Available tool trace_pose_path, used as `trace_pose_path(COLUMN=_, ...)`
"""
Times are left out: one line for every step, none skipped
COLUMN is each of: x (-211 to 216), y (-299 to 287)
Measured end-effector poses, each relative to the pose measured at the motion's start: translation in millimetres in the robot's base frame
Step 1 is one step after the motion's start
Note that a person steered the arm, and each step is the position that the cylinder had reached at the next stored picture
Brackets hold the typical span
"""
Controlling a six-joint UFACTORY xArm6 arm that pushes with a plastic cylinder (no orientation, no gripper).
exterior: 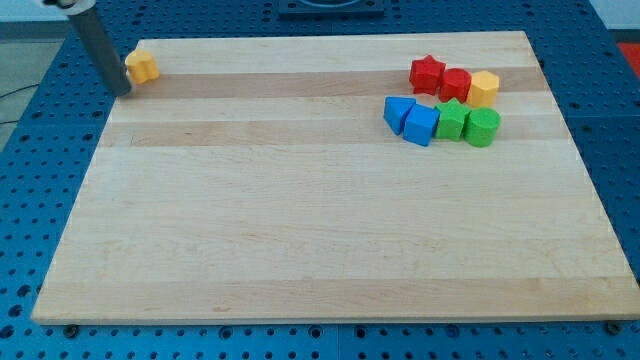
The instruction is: Push the yellow hexagon above the blue cube
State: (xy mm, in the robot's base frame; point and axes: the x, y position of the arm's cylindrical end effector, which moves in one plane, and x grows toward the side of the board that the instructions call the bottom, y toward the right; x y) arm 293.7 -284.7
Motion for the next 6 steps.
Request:
trace_pose_path(x=-28, y=14)
trace_pose_path(x=-15, y=14)
trace_pose_path(x=-7, y=3)
trace_pose_path(x=-1, y=-12)
trace_pose_path(x=14, y=130)
trace_pose_path(x=4, y=251)
